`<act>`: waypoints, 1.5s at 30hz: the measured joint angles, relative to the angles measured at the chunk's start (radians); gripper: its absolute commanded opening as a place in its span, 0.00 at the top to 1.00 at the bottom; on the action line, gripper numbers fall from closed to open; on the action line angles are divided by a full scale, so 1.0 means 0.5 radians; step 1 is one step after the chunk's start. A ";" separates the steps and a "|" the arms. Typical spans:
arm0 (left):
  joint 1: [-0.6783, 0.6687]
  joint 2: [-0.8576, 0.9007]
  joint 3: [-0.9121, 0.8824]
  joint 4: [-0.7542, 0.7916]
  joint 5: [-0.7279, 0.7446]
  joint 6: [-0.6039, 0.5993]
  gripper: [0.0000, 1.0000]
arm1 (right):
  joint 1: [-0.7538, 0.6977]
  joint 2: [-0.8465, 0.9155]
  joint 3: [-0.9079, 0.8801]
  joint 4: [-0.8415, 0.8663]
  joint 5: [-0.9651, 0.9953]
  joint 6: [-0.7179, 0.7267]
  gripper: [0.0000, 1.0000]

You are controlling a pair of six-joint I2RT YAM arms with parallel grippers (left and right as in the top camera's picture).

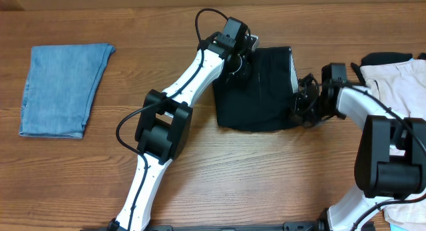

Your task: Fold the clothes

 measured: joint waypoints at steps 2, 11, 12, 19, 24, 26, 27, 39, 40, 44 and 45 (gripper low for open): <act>0.000 0.023 0.000 0.011 0.001 -0.002 0.56 | -0.001 -0.033 -0.134 0.142 0.005 0.114 0.96; 0.014 0.056 0.491 -0.317 0.005 -0.001 0.58 | 0.003 -0.053 0.012 -0.198 0.107 0.211 0.96; 0.024 0.056 0.665 -0.368 0.006 -0.001 0.70 | 0.002 -0.038 0.149 -0.314 0.083 0.146 0.96; 0.037 0.023 0.806 -0.419 0.006 0.021 0.94 | 0.002 -0.027 0.577 -0.594 -0.475 -0.279 0.96; 0.037 0.024 0.595 -0.240 0.006 0.021 0.95 | 0.096 -0.027 0.446 -0.484 -0.497 -0.335 0.96; 0.037 0.024 0.544 -0.166 0.034 0.020 0.95 | 0.171 -0.027 0.336 -0.351 -0.500 -0.344 0.96; 0.037 0.024 0.522 -0.131 0.060 0.020 0.95 | 0.217 -0.027 0.265 -0.279 -0.490 -0.350 0.96; 0.037 0.249 0.453 0.027 0.142 -0.012 0.96 | 0.340 -0.053 -0.241 0.350 -0.113 -0.045 0.96; 0.037 0.292 0.449 0.029 0.142 -0.017 0.96 | 0.340 -0.053 -0.242 0.350 -0.114 -0.035 0.96; 0.041 0.364 0.449 0.063 0.167 -0.018 0.96 | 0.340 -0.054 -0.242 0.345 -0.114 -0.007 0.96; 0.043 0.364 0.452 0.057 0.167 -0.018 0.95 | 0.340 -0.054 -0.237 0.319 -0.111 -0.006 0.96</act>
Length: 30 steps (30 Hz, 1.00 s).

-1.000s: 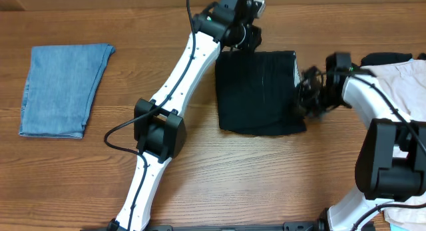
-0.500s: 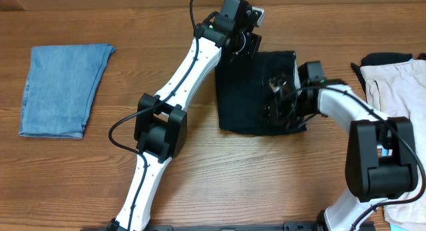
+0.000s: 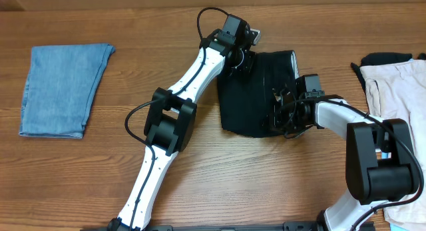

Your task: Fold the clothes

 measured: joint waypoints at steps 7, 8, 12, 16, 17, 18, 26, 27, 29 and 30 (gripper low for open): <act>0.073 -0.071 0.304 -0.199 -0.005 -0.007 0.87 | 0.000 0.036 0.636 -0.742 0.154 -0.087 0.96; 0.077 -0.106 0.326 -0.198 -0.005 -0.007 0.90 | -0.002 0.036 0.777 -0.809 0.167 -0.099 0.96; 0.042 -0.186 0.372 -0.137 -0.003 -0.006 0.94 | -0.060 0.035 0.974 -1.002 0.195 -0.113 0.96; -0.050 -0.187 0.372 -0.006 -0.003 -0.024 0.93 | -0.152 0.035 0.973 -1.189 0.311 -0.111 0.96; -0.073 -0.187 0.372 0.016 -0.003 -0.031 0.94 | -0.175 0.035 0.973 -1.225 0.354 -0.113 0.96; -0.100 -0.184 0.372 0.027 0.002 -0.044 0.94 | -0.188 0.035 0.972 -1.245 0.394 -0.107 0.96; -0.150 -0.011 0.372 0.088 0.126 -0.077 0.96 | -0.224 0.035 0.851 -1.067 0.633 0.067 0.96; -0.150 0.019 0.372 0.105 0.134 -0.089 0.96 | -0.224 0.035 0.809 -1.010 0.663 0.092 0.96; -0.149 0.101 0.372 0.126 0.153 -0.120 0.96 | -0.224 0.035 0.673 -0.910 0.748 0.178 0.96; -0.150 0.121 0.372 0.133 0.166 -0.122 0.96 | -0.224 0.034 0.616 -0.843 0.764 0.210 0.96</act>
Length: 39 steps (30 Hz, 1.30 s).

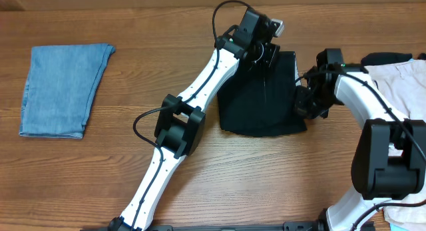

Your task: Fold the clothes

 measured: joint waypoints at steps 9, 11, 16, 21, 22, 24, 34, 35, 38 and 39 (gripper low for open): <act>0.031 0.149 0.039 0.187 0.127 -0.138 0.96 | -0.001 -0.026 -0.217 0.275 0.012 0.169 0.96; 0.083 0.153 0.176 0.132 0.185 -0.188 0.96 | -0.001 -0.026 -0.216 0.269 0.011 0.170 0.96; 0.350 -0.009 0.625 -0.483 0.202 -0.260 0.73 | 0.000 -0.025 -0.106 0.105 0.031 0.163 0.96; 0.636 -0.446 0.808 -1.599 -0.231 -0.302 0.41 | -0.001 -0.014 0.163 -0.082 0.044 0.163 0.93; 0.656 -0.484 0.819 -1.718 -0.294 -0.303 0.41 | -0.001 -0.014 0.207 -0.110 0.046 0.163 0.90; 0.655 -0.494 0.822 -1.939 -0.401 -0.302 0.41 | -0.001 -0.014 0.259 -0.145 0.060 0.160 0.78; 0.639 -0.465 0.818 -2.119 -0.444 -0.243 0.39 | -0.051 -0.014 0.256 -0.164 0.310 0.317 0.78; 0.636 -0.465 0.818 -2.120 -0.431 -0.243 0.39 | -0.051 -0.014 0.232 -0.132 0.314 0.327 0.82; 0.612 -0.465 0.818 -2.119 -0.410 -0.228 0.28 | -0.051 -0.014 0.072 -0.075 0.323 0.369 0.96; 0.601 -0.465 0.818 -2.119 -0.410 -0.225 0.25 | -0.051 -0.014 0.043 -0.069 0.324 0.383 0.96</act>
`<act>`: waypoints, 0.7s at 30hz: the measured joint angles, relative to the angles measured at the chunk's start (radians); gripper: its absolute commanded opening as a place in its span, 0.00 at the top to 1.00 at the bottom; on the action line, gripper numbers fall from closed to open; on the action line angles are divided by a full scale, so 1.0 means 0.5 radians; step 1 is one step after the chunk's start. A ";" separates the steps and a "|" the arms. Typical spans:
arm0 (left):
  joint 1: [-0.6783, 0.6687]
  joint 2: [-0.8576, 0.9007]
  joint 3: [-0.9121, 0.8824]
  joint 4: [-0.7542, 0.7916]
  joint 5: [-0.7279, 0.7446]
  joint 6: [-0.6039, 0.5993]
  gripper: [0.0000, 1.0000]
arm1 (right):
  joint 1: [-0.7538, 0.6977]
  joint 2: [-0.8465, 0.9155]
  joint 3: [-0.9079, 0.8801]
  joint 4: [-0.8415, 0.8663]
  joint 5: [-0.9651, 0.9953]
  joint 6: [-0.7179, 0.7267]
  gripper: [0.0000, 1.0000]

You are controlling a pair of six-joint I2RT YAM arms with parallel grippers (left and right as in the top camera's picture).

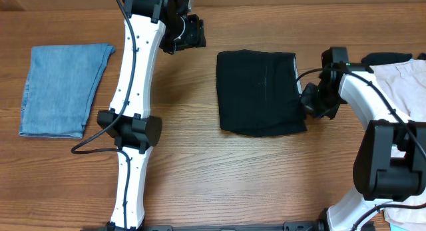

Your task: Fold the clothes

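Note:
A black folded garment (261, 92) lies flat mid-table in the overhead view. A folded blue denim piece (63, 88) sits at the far left. My left gripper (193, 32) hangs over bare wood up and left of the black garment, apart from it; its jaws are too dark to read. My right gripper (310, 102) sits at the garment's right edge, touching or just beside it, its jaw state unclear.
A pile of light beige clothes (399, 84) with a dark item (386, 58) on its far side lies at the right edge, under and behind the right arm. The left arm's white links (133, 91) cross the table between the denim and the black garment.
My left gripper has left the black garment's top edge and now stands up and to the left over bare wood. The garment lies squarer. The right gripper stays at its right edge.
First my left gripper was at the garment's top left corner and my right at its right edge. Then the right reached inward over the cloth. Then the left was at the top right, the right back at the edge. Now the left is clear.

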 measured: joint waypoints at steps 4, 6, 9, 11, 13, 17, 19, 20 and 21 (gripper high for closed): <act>-0.052 -0.002 0.000 -0.002 -0.062 0.028 0.19 | 0.011 0.000 -0.116 0.005 -0.049 0.098 0.96; -0.055 -0.024 -0.019 -0.001 -0.131 0.028 0.18 | 0.079 0.000 -0.137 0.002 -0.078 0.150 0.96; -0.055 -0.179 -0.118 -0.001 -0.205 0.030 0.14 | 0.292 0.000 -0.140 0.064 -0.102 0.277 0.96; -0.055 -0.375 -0.336 0.001 -0.274 0.025 0.13 | 0.431 0.000 -0.143 0.105 -0.121 0.356 0.96; -0.055 -0.601 -0.584 0.002 -0.369 -0.001 0.09 | 0.584 0.000 -0.148 0.182 -0.194 0.421 0.96; -0.052 -0.866 -1.024 -0.014 -0.566 -0.088 0.06 | 0.787 0.002 -0.159 0.450 -0.412 0.611 0.96; -0.040 -0.887 -1.209 -0.004 -0.622 -0.118 0.05 | 0.895 0.002 -0.163 0.685 -0.497 0.757 0.93; -0.037 -0.885 -1.251 -0.005 -0.633 -0.124 0.05 | 0.956 0.002 -0.166 0.822 -0.534 0.838 0.92; -0.026 -0.886 -1.358 -0.001 -0.653 -0.130 0.05 | 1.028 0.004 -0.165 1.029 -0.591 0.935 0.89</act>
